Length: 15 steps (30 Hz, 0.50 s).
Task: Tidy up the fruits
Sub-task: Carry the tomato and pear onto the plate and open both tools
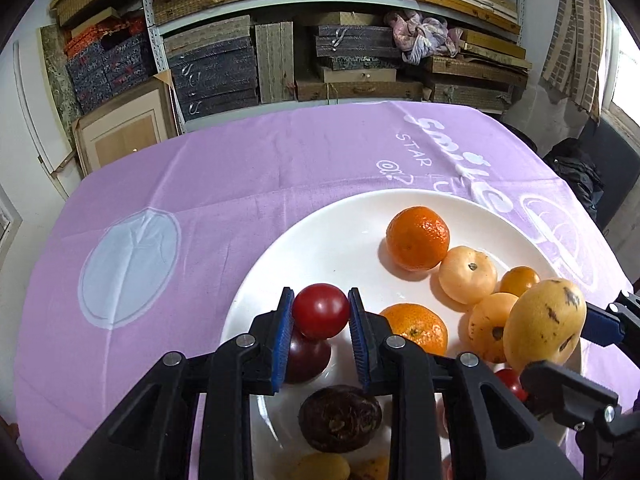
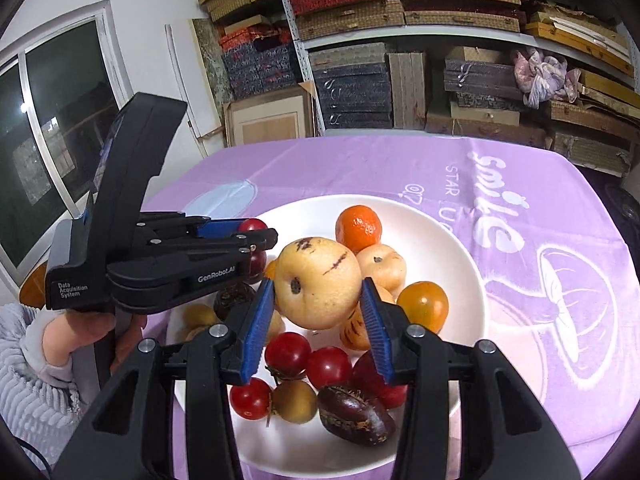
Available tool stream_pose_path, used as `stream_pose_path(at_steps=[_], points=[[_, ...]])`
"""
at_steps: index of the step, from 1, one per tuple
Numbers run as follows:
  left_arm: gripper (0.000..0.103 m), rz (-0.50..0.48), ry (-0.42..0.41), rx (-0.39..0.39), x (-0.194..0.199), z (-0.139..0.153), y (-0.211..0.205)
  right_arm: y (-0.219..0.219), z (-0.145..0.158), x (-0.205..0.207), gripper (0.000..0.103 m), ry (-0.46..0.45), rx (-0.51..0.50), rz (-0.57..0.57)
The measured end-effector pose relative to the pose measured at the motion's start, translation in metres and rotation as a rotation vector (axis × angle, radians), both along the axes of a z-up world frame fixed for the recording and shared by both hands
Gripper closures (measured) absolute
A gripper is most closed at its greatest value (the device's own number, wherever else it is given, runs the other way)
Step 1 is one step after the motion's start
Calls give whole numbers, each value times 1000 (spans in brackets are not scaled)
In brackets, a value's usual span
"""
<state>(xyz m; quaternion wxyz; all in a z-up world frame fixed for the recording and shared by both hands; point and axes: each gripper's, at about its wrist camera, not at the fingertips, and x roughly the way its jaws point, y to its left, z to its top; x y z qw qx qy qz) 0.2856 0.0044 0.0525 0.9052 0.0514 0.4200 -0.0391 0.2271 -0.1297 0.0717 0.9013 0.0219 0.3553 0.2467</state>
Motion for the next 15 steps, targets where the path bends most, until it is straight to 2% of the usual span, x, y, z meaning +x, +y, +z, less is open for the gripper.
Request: stream_pose_path(at_steps=[5, 15], points=[[76, -14, 6, 2, 13, -13, -7, 7, -12, 9, 60, 15, -26, 23], [75, -17, 9, 3, 22, -13, -10, 12, -22, 16, 59, 32, -44, 34]])
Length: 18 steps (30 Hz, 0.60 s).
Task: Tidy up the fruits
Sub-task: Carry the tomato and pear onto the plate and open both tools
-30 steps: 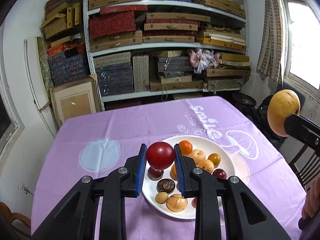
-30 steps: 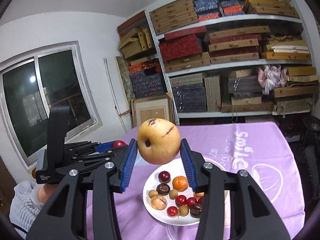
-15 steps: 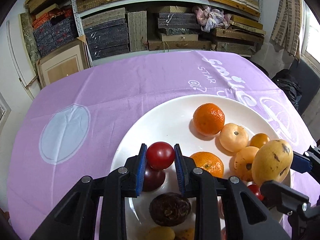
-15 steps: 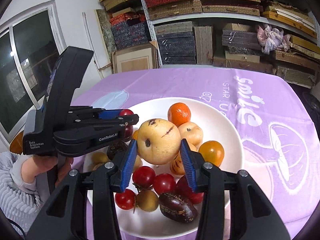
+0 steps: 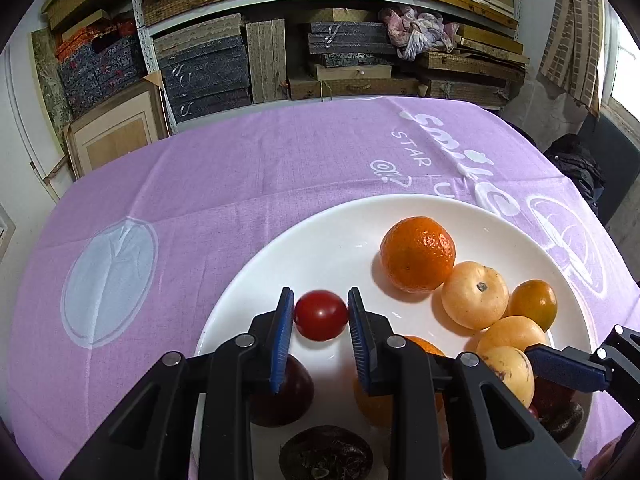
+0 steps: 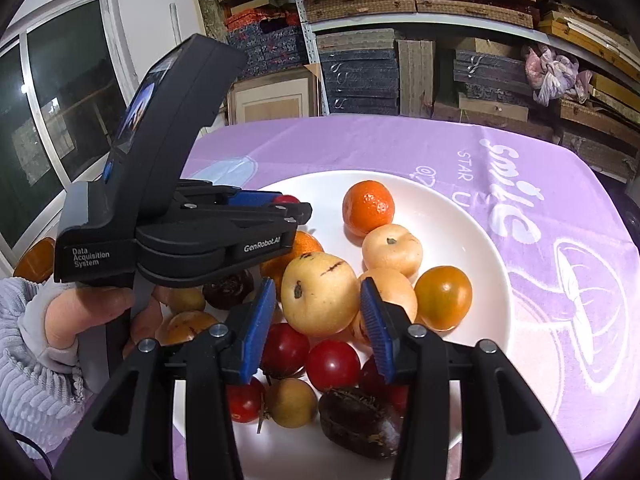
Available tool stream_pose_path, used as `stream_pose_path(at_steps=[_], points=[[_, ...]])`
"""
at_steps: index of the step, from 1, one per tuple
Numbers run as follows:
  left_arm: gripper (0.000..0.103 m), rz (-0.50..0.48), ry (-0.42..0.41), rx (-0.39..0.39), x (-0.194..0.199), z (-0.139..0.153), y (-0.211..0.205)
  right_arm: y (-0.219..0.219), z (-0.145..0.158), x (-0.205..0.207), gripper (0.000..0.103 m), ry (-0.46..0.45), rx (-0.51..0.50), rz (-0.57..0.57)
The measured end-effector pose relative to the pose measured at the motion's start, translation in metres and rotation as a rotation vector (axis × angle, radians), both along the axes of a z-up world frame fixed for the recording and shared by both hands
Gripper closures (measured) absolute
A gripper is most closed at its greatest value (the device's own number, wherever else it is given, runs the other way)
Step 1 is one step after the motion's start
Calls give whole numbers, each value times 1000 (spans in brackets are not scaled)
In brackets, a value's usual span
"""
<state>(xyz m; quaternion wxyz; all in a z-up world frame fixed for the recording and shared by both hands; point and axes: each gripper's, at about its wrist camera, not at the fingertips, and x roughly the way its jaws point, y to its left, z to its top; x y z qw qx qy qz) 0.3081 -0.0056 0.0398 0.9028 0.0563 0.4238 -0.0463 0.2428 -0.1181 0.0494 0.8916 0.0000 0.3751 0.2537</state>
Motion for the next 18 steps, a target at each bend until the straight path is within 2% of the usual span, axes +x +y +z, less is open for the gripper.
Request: stream_pose_path(at_steps=[3, 6, 11, 13, 18], points=[[72, 6, -2, 1, 0, 0, 0, -1, 0, 0, 59, 2, 1, 2], [59, 10, -9, 3, -1, 1, 0, -2, -1, 0, 58, 3, 0, 3], [53, 20, -26, 31, -3, 4, -1, -3, 3, -2, 53, -4, 11, -2], [44, 27, -38, 37, -5, 7, 1, -4, 5, -3, 52, -8, 16, -4], [44, 29, -64, 60, -15, 21, -1, -9, 16, -8, 47, -29, 36, -12]])
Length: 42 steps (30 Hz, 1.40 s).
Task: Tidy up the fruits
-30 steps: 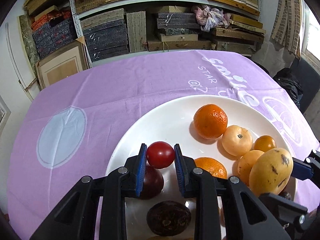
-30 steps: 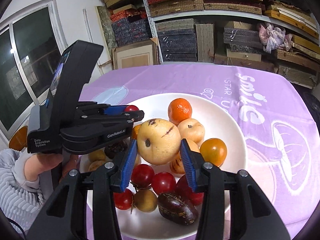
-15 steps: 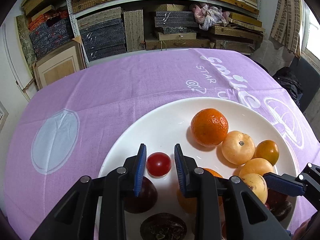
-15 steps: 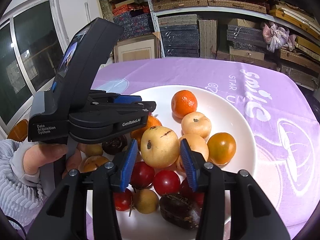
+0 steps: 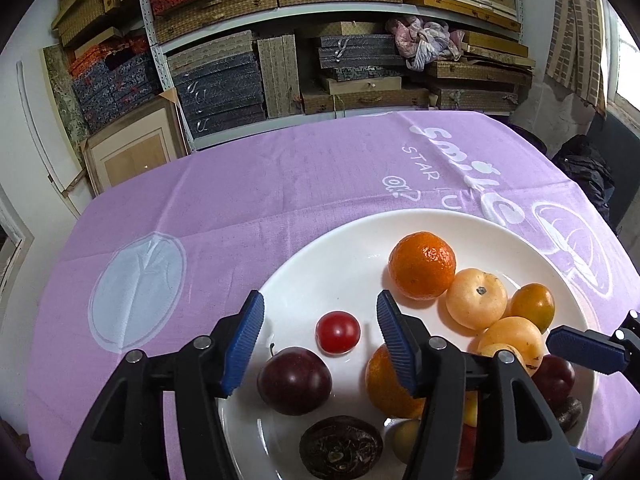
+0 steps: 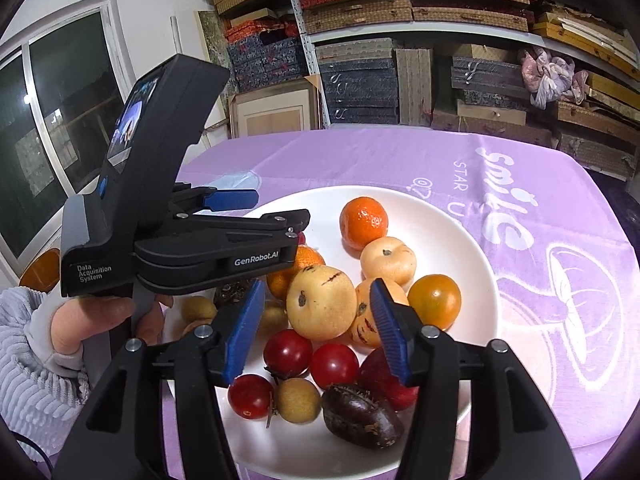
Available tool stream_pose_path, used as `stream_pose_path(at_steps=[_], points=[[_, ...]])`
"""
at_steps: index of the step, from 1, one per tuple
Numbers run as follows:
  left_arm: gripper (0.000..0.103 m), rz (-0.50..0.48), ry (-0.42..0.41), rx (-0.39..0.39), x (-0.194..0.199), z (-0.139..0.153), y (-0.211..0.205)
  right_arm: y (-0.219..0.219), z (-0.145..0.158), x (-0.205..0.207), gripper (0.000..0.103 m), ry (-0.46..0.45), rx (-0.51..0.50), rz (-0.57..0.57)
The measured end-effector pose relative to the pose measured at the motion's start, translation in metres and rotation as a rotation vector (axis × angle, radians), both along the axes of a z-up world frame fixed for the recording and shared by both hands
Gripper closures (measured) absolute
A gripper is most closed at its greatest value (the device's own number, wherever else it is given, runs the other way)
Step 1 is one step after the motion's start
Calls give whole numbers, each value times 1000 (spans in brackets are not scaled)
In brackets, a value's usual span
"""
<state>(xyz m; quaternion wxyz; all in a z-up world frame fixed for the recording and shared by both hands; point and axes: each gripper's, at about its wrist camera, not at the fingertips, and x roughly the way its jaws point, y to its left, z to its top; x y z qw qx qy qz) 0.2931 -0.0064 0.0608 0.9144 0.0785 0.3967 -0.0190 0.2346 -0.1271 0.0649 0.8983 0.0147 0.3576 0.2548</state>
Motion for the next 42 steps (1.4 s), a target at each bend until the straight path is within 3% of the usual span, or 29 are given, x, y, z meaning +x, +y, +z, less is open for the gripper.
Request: stream_pose_path(at_steps=[5, 7, 18, 21, 29, 36, 42], points=[[42, 5, -32, 8, -22, 21, 2, -8, 19, -14, 37, -38, 38, -15], [32, 13, -54, 16, -36, 29, 5, -12, 30, -23, 30, -58, 57, -23], [18, 37, -141, 36, -142, 52, 14, -22, 55, -107, 12, -110, 77, -49], [4, 48, -158, 10, -171, 48, 15, -24, 55, -130, 8, -119, 79, -66], [3, 46, -158, -22, -223, 25, 12, -43, 28, -178, 4, -105, 82, -139], [3, 59, -209, 8, -244, 20, 6, -50, 9, -183, 4, -59, 74, -185], [3, 81, -195, 38, -244, 11, 3, -51, 2, -181, 4, -38, 54, -195]])
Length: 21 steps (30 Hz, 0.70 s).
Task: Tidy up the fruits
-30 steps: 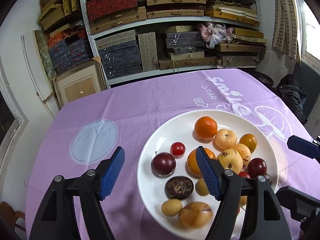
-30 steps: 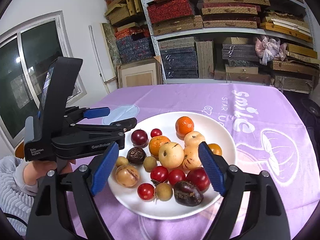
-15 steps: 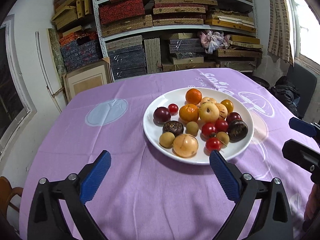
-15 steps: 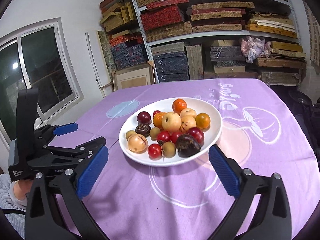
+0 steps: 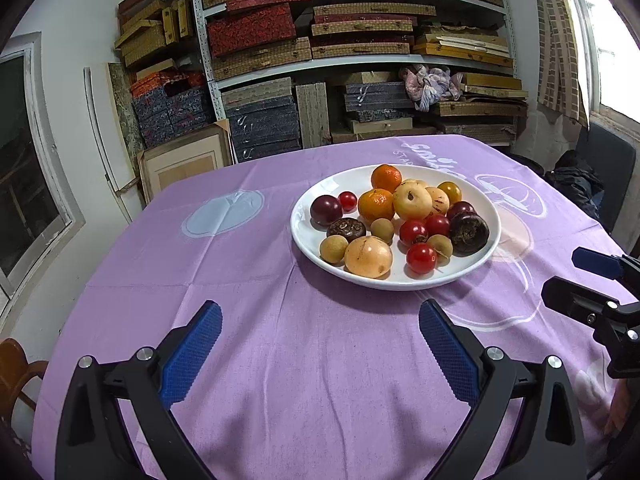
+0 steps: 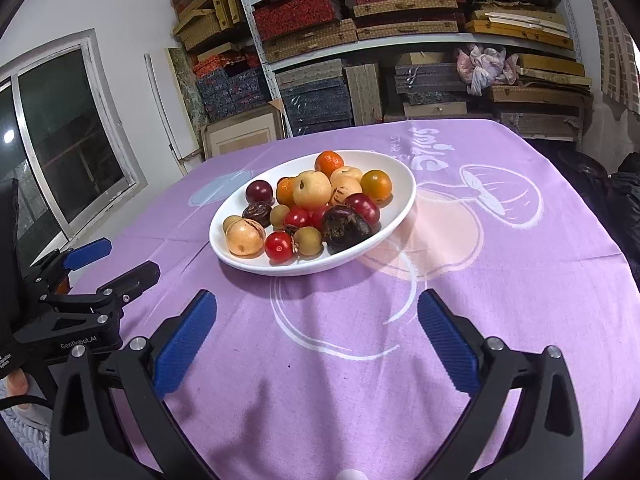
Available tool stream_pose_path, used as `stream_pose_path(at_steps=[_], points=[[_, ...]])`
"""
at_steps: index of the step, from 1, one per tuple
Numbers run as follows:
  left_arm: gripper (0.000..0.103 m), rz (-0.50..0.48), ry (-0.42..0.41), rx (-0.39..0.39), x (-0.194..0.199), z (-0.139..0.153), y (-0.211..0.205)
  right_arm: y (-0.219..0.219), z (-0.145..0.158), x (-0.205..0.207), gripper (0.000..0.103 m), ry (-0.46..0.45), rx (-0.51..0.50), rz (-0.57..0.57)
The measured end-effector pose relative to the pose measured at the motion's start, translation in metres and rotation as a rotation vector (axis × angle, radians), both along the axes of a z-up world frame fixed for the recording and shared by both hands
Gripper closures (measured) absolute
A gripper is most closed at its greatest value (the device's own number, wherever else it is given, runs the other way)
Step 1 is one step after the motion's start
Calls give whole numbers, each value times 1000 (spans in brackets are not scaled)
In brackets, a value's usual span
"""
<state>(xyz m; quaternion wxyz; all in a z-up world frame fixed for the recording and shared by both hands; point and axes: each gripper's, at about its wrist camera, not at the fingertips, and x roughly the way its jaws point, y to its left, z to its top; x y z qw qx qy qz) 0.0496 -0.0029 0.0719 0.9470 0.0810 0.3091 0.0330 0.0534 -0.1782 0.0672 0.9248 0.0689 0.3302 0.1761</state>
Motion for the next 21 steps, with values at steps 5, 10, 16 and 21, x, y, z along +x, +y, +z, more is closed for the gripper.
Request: stream_pose_path(at_steps=[5, 10, 16, 21], points=[[3, -5, 14, -4, -1, -5, -1, 3, -4, 4, 4, 29, -36, -6], [3, -23, 48, -66, 0, -8, 0, 9, -6, 5, 4, 35, -53, 12], [3, -49, 87, -152, 0, -9, 5, 8, -6, 5, 4, 37, -49, 8], [3, -38, 98, -151, 1, -11, 4, 8, -5, 5, 4, 38, -51, 9]])
